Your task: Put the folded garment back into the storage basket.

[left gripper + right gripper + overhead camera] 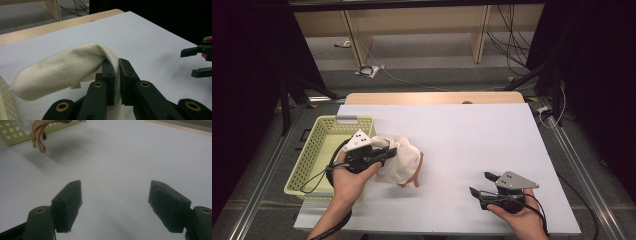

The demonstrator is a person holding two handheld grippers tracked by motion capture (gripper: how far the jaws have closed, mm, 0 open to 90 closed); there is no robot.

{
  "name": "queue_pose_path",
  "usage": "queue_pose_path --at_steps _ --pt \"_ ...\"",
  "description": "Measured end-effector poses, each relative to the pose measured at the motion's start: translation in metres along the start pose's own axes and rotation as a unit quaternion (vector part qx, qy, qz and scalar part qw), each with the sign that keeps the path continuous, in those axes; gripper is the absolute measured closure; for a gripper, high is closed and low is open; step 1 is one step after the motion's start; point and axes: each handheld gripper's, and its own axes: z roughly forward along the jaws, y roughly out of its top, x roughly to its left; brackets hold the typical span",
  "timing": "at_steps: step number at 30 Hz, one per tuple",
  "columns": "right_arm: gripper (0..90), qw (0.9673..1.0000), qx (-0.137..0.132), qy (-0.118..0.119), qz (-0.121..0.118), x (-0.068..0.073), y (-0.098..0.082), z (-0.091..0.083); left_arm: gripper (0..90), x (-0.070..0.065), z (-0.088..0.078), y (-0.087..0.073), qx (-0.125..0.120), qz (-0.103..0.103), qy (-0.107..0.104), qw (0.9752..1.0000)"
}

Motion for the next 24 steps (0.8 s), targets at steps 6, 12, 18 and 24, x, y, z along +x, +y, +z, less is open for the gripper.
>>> queue_pose_path --at_steps 6,12,18,24 --pt "27.6 1.0000 0.000 0.000 0.000 0.0000 -0.0001 0.0000 83.7 0.0003 -0.0027 0.0004 -0.028 -0.002 0.007 0.9996" --pt "27.6 1.0000 0.000 0.000 0.000 0.0001 0.0001 -0.0002 83.7 -0.0015 -0.0058 0.0019 -0.052 0.004 0.014 0.9986" --pt "27.6 1.0000 -0.001 0.000 -0.001 0.0002 0.0001 -0.0003 83.7 -0.0004 -0.0085 0.0029 -0.059 0.006 0.020 0.9981" --pt "27.7 1.0000 -0.001 0.000 -0.001 0.0004 0.0001 -0.0001 83.7 0.0005 -0.0102 0.0038 -0.062 0.009 0.020 0.9979"
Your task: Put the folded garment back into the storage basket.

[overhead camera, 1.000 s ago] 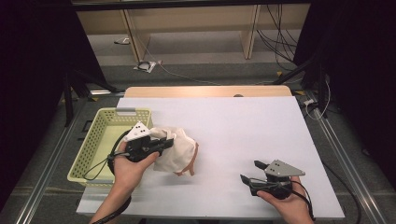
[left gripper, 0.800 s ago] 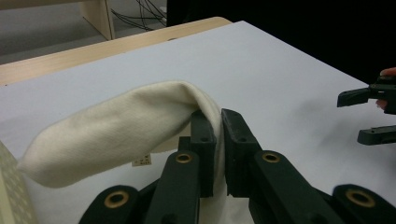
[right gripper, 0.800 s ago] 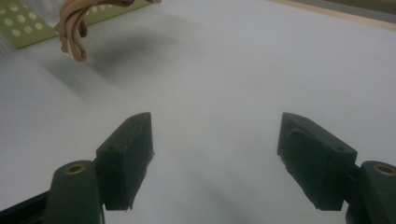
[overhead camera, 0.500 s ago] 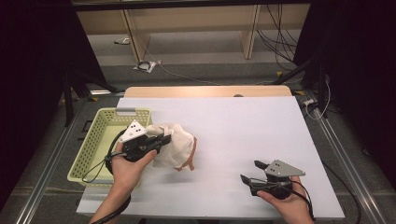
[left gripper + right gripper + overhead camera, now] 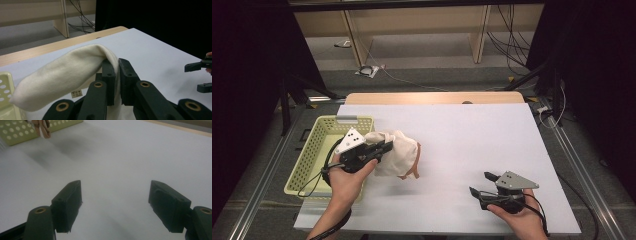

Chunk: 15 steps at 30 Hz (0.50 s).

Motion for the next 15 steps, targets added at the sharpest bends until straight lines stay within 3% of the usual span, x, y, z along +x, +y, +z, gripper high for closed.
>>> queue_pose_path --at_steps 15 --pt "27.7 1.0000 0.000 -0.001 -0.001 -0.0004 0.0001 -0.0004 83.7 0.0029 -0.0041 0.0023 -0.004 0.001 0.008 1.0000"
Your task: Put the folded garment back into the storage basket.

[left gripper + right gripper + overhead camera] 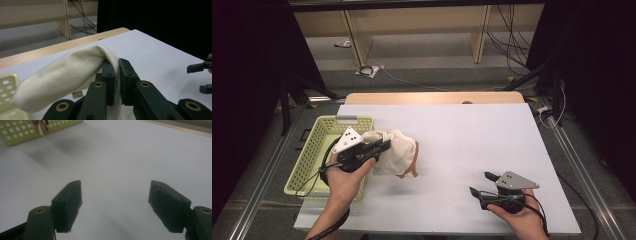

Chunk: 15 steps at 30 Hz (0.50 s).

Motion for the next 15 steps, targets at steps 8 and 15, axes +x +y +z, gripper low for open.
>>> queue_pose_path --at_steps 8,15 --pt "27.6 1.0000 -0.001 0.000 0.000 0.0000 -0.0001 0.0003 83.7 0.0028 -0.0034 0.0018 -0.005 -0.001 0.004 1.0000" --pt "27.6 1.0000 0.000 -0.001 0.000 -0.0001 0.0000 0.0002 83.7 0.0051 -0.0056 0.0030 -0.008 -0.003 0.007 0.9999"
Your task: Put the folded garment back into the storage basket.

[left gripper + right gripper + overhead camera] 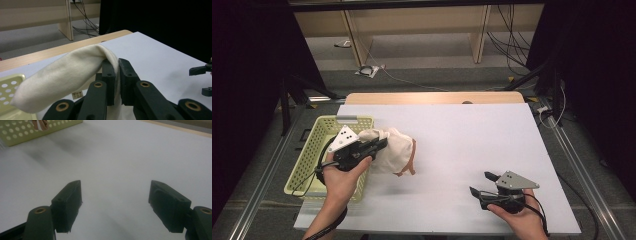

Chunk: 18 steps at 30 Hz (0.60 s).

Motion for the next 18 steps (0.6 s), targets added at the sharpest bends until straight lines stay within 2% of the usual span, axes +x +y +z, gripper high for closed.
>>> queue_pose_path --at_steps 18 --pt "27.6 1.0000 -0.001 0.001 0.001 -0.0005 -0.0003 0.0009 83.7 0.0086 -0.0024 -0.0005 -0.001 -0.004 0.010 0.9999"
